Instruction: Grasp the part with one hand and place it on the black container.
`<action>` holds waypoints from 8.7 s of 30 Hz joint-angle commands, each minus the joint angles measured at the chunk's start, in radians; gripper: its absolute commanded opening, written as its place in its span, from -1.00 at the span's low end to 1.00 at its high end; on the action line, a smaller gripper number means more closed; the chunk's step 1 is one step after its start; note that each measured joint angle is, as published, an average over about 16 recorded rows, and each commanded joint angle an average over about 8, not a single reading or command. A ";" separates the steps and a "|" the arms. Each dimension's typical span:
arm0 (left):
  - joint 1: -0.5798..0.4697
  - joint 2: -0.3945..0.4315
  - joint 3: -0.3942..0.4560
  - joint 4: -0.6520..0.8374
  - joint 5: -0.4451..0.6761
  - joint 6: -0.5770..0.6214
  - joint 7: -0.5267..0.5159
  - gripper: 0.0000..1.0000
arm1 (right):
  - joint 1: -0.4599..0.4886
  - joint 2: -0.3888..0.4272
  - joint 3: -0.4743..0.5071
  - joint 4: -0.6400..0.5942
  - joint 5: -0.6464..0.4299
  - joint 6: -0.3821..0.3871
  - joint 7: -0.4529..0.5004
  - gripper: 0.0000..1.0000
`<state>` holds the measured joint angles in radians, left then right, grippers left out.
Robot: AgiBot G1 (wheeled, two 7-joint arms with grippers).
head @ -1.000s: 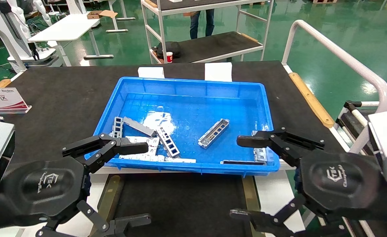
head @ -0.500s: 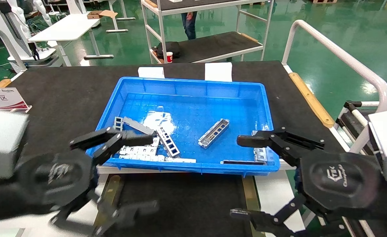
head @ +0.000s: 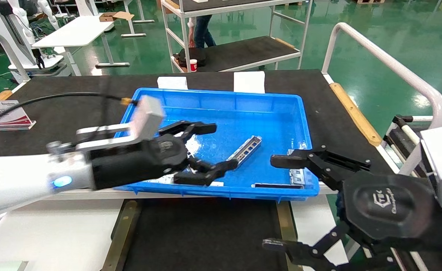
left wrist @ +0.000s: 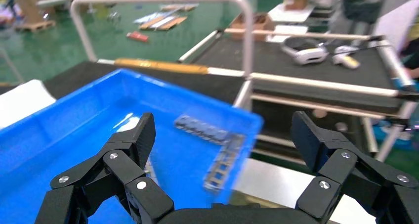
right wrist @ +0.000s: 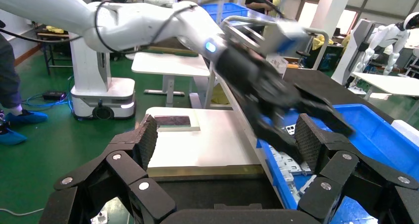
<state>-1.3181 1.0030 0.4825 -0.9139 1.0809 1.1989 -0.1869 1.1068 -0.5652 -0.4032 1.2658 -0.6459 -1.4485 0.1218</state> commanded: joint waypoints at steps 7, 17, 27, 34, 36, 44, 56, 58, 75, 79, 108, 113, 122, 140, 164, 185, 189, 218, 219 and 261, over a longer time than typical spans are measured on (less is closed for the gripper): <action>-0.135 0.226 0.084 0.328 0.149 -0.125 0.093 1.00 | 0.000 0.000 0.000 0.000 0.000 0.000 0.000 1.00; -0.188 0.367 0.155 0.564 0.158 -0.259 0.162 0.26 | 0.000 0.000 0.000 0.000 0.000 0.000 0.000 -0.06; -0.164 0.370 0.310 0.514 0.079 -0.382 0.107 -1.00 | 0.000 0.000 0.000 0.000 0.000 0.000 0.000 -1.00; -0.155 0.368 0.403 0.504 0.022 -0.445 0.078 -1.00 | 0.000 0.000 0.000 0.000 0.000 0.000 0.000 -1.00; -0.151 0.367 0.424 0.506 0.005 -0.460 0.073 -1.00 | 0.000 0.000 0.000 0.000 0.000 0.000 0.000 -1.00; -0.145 0.365 0.485 0.521 -0.062 -0.507 0.074 -1.00 | 0.000 0.000 0.000 0.000 0.000 0.000 0.000 -1.00; -0.144 0.363 0.536 0.538 -0.166 -0.536 0.094 -1.00 | 0.000 0.000 0.000 0.000 0.000 0.000 0.000 -1.00; -0.144 0.363 0.540 0.542 -0.186 -0.537 0.095 -1.00 | 0.000 0.000 0.000 0.000 0.000 0.000 0.000 -1.00; -0.190 0.299 0.459 0.442 -0.442 -0.325 0.154 -1.00 | 0.000 0.000 0.000 0.000 0.000 0.000 0.000 -1.00; -0.167 0.236 0.429 0.385 -0.504 -0.098 0.185 -1.00 | 0.000 0.000 0.000 0.000 0.000 0.000 0.000 -1.00; 0.635 -0.169 0.434 -0.393 -0.643 -0.713 0.055 -1.00 | 0.000 0.000 -0.001 0.000 0.000 0.000 0.000 -1.00; 0.682 -0.090 0.407 -0.393 -0.670 -0.866 0.059 -1.00 | 0.000 0.000 -0.001 0.000 0.000 0.000 0.000 -1.00; 0.721 0.057 0.348 -0.341 -0.683 -1.050 0.087 -1.00 | 0.000 0.000 -0.001 0.000 0.000 0.000 0.000 -1.00; 0.738 0.273 0.228 -0.199 -0.672 -1.207 0.121 -0.28 | 0.000 0.000 -0.001 0.000 0.000 0.000 0.000 -0.45; 0.775 0.308 0.170 -0.184 -0.661 -1.201 0.129 1.00 | 0.000 0.000 -0.001 0.000 0.001 0.000 0.000 1.00; 0.756 0.101 0.244 -0.242 -0.567 -0.937 0.209 1.00 | 0.000 0.000 -0.001 0.000 0.001 0.000 0.000 1.00; 0.748 0.044 0.259 -0.252 -0.551 -0.847 0.219 1.00 | 0.000 0.000 -0.001 0.000 0.001 0.000 0.000 1.00; 0.612 -0.272 0.243 -0.434 -0.542 -0.388 0.206 1.00 | 0.000 0.000 -0.001 0.000 0.001 0.000 -0.001 1.00; 0.602 -0.277 0.241 -0.434 -0.544 -0.374 0.202 1.00 | 0.000 0.000 -0.001 0.000 0.001 0.000 -0.001 1.00; 0.313 -0.362 0.208 -0.438 -0.538 -0.175 0.064 1.00 | 0.000 0.000 -0.001 0.000 0.001 0.000 -0.001 1.00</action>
<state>-1.0031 0.6393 0.6897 -1.3515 0.5419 1.0226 -0.1231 1.1072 -0.5647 -0.4046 1.2658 -0.6450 -1.4480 0.1212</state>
